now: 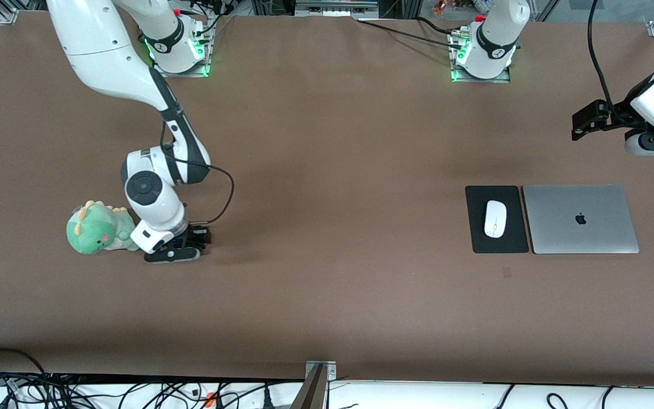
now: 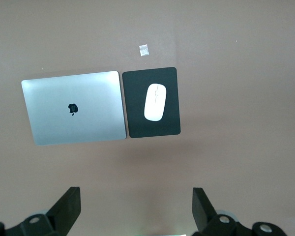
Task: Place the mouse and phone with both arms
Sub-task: 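Carry the black phone with the right gripper beside the green plush toy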
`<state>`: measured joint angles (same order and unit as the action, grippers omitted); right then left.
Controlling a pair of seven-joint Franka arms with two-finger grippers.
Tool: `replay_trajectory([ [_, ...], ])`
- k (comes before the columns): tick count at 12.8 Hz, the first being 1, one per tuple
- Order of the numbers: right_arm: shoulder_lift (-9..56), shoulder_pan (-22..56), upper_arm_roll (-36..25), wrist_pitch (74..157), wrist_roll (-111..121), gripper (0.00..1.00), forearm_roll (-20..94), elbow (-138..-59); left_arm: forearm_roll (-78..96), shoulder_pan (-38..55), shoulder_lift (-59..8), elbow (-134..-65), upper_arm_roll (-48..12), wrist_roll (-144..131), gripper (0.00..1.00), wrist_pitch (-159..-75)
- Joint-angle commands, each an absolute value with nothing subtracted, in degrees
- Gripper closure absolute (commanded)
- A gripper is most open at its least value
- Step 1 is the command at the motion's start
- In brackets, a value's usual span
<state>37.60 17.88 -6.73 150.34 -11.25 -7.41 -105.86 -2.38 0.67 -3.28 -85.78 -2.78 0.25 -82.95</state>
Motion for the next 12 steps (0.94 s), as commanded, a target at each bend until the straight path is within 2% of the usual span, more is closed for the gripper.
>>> replay_trajectory([
  [1, 34.01, 14.52, -5.45, 152.66, -8.62, 1.00, -7.12, -111.17, -1.76, 0.88, -3.69, -84.73, -2.37, 0.44, 0.00, -82.44],
  [2, 34.01, 14.15, -5.28, 153.36, -8.61, 1.00, -5.20, -111.96, -1.50, 0.88, -3.78, -84.73, -2.29, 0.35, 0.00, -82.53],
  [3, 34.01, 14.15, -5.19, 153.63, -8.61, 0.69, -1.79, -112.32, -1.41, 0.79, -3.69, -84.73, -2.29, -0.17, 0.00, -82.53],
  [4, 34.10, 14.24, -5.10, 153.63, -8.61, 0.01, -0.10, -112.32, -0.54, 0.79, -3.43, -84.73, -2.11, -0.44, 0.00, -82.53],
  [7, 33.23, 14.24, -4.66, 151.54, -8.44, 0.00, 0.09, -111.45, -0.18, 0.79, -3.43, -84.73, -2.02, -0.61, 0.00, -82.53],
  [10, 31.12, 13.98, -4.48, 138.21, -8.35, 0.00, 1.40, -103.56, -0.09, 0.79, -3.43, -84.73, -2.11, -0.62, 0.00, -82.53],
  [12, 29.71, 13.71, -4.92, 133.18, -5.38, 0.00, 4.29, -99.42, -0.09, 0.79, -3.43, -84.73, -2.02, -0.62, 0.00, -82.53],
])
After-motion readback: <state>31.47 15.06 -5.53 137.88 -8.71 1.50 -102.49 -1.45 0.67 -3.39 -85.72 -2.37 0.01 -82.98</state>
